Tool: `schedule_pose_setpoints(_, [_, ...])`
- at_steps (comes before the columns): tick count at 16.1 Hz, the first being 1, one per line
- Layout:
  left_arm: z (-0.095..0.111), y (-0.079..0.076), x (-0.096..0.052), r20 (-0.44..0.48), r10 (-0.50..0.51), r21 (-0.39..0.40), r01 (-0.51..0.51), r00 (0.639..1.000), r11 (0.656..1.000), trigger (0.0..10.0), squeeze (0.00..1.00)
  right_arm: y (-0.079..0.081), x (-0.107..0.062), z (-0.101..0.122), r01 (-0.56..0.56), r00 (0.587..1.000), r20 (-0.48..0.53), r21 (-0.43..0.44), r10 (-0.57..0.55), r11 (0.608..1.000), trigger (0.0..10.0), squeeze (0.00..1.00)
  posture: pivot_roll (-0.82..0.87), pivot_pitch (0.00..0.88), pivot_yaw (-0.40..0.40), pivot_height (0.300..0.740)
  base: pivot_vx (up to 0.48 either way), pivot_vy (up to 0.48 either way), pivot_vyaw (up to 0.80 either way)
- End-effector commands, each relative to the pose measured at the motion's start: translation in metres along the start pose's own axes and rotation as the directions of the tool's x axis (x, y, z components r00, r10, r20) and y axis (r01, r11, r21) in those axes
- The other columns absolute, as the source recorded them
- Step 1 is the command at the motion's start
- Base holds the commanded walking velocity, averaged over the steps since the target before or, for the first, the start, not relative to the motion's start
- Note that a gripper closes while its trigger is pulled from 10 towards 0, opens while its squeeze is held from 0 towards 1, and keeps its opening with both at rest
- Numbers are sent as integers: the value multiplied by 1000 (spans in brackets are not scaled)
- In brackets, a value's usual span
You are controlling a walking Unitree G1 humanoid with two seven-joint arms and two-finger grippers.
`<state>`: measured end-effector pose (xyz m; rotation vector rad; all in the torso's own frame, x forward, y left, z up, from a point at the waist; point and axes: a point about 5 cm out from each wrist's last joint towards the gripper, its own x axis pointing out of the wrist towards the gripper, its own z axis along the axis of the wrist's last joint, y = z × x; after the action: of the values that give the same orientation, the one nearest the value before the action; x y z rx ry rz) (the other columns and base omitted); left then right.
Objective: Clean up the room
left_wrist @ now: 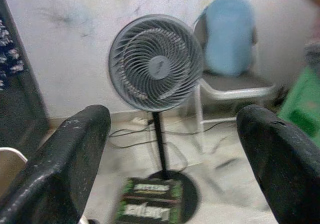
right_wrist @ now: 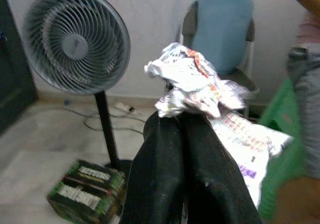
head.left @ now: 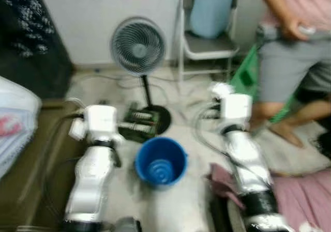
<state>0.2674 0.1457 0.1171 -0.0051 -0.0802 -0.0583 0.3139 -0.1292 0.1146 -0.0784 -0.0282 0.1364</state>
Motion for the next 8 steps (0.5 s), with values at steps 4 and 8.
schedule_pose_setpoints(4, [4,-11,1,21,-31,-20,31,999,999,10000,0,-14,-2,-2,36,999,-8,-12,-36,999,10000,0,-32,35,1,740,318,0,0])
schedule_pose_setpoints(8, [4,-10,2,15,-16,-13,16,1000,1000,10000,0,-12,-1,-1,25,1000,3,-27,-25,999,10000,0,-30,29,0,740,232,0,162])
